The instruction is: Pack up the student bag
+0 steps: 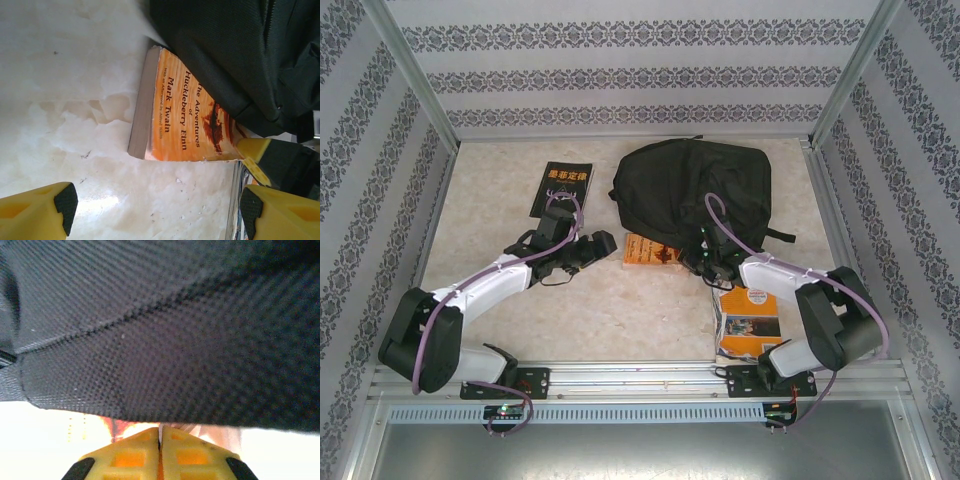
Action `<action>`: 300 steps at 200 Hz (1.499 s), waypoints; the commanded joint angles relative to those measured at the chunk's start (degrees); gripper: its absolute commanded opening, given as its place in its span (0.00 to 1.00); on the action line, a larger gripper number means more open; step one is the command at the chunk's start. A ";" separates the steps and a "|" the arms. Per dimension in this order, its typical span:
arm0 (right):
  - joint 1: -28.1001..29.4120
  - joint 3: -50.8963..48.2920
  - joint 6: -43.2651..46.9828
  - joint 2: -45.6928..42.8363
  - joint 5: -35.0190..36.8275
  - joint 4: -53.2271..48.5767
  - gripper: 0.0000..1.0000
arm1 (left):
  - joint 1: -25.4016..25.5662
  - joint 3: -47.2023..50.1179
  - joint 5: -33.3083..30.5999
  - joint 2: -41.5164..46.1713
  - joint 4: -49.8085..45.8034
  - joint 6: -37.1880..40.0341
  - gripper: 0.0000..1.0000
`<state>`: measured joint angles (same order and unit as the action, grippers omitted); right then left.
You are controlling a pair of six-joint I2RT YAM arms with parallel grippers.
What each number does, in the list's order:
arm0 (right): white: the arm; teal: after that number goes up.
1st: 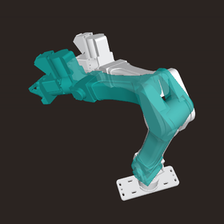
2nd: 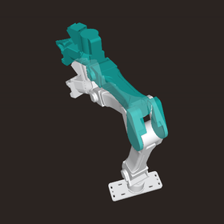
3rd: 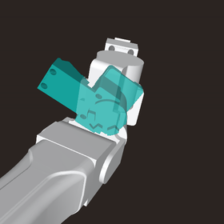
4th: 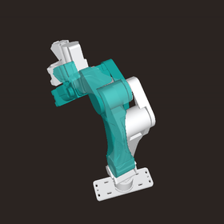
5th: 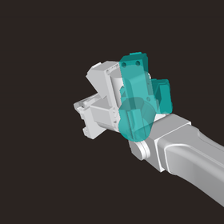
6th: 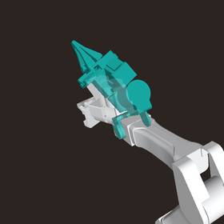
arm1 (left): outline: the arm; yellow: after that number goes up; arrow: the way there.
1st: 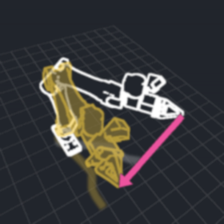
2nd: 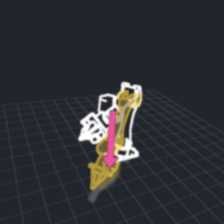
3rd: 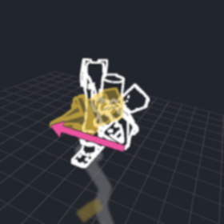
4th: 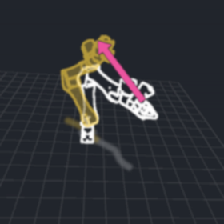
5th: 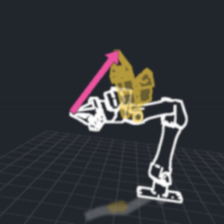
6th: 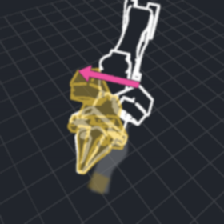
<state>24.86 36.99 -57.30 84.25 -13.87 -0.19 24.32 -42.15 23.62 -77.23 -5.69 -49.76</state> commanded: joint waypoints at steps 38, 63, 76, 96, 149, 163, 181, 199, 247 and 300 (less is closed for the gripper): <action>5.81 1.47 6.40 3.76 -7.09 -0.76 0.03 | -1.82 -3.70 -4.54 7.39 -7.99 5.02 0.87; 10.14 1.23 8.20 4.10 -9.62 -2.41 0.01 | -2.08 -4.70 -5.33 8.10 -9.87 5.84 0.87; 12.12 0.15 8.97 3.27 -9.77 -3.21 0.01 | -2.16 -4.78 -5.39 7.99 -10.17 5.90 0.87; 14.06 -1.55 11.24 0.79 -9.85 -5.65 0.01 | -2.13 -4.56 -5.39 7.51 -10.31 5.86 0.87; 7.69 -4.05 16.51 -10.48 -1.34 -17.96 0.46 | -1.69 -3.38 -0.45 2.01 -7.11 4.37 0.87; 6.53 -4.96 15.16 -14.24 -1.82 -17.56 0.50 | -0.69 -3.61 1.64 -1.35 -6.53 4.63 0.86; 6.51 -6.03 13.47 -16.79 -5.48 -16.66 0.51 | 1.70 -3.99 3.20 -4.90 -5.83 5.61 0.83; 7.14 -7.72 11.77 -16.55 -12.46 -13.80 0.48 | 4.36 -4.69 3.89 -7.37 -5.67 6.19 0.79; 13.50 -8.67 13.66 -12.97 -18.64 -13.46 0.43 | 7.04 -2.78 4.56 -9.61 -4.66 6.41 0.76; 15.62 -5.78 12.57 -6.98 -14.01 -7.93 0.45 | 7.00 1.89 5.34 -7.93 -2.29 6.38 0.78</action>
<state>40.38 28.71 -44.66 74.46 -30.06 -11.55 31.07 -42.30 27.49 -86.50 -10.41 -44.75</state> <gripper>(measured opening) 0.448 0.775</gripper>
